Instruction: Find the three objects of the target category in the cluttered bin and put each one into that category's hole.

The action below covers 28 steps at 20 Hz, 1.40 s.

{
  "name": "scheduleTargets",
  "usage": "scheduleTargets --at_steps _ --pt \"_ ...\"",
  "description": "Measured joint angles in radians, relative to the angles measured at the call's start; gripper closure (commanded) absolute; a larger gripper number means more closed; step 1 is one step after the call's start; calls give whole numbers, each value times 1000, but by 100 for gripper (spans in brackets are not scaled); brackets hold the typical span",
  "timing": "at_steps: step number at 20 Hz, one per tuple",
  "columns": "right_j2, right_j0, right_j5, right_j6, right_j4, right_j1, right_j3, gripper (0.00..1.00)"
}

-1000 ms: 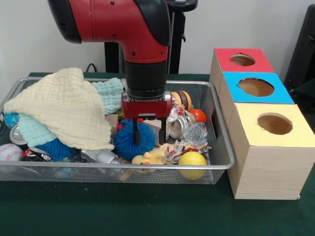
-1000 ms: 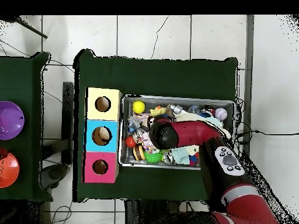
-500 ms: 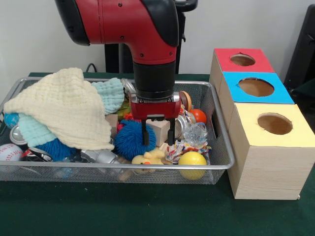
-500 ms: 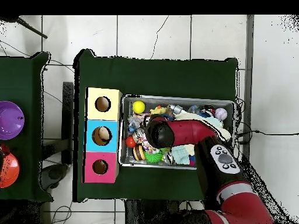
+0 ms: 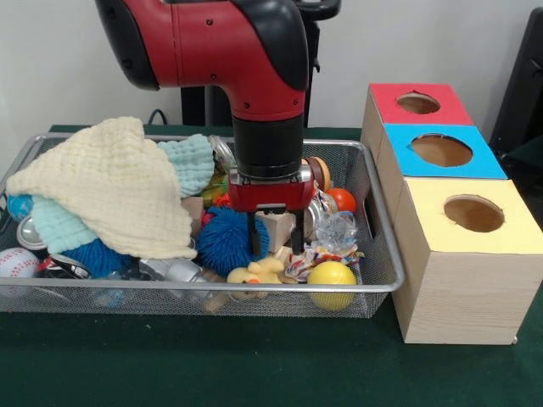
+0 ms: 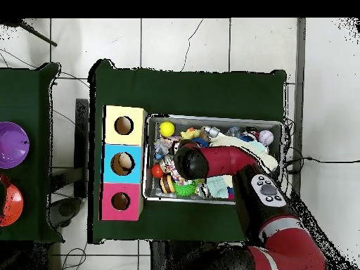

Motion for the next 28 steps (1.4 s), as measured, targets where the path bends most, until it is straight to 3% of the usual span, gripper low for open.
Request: scheduleTargets --at_steps 28 --pt "6 -52 -27 0 -70 5 -39 0"
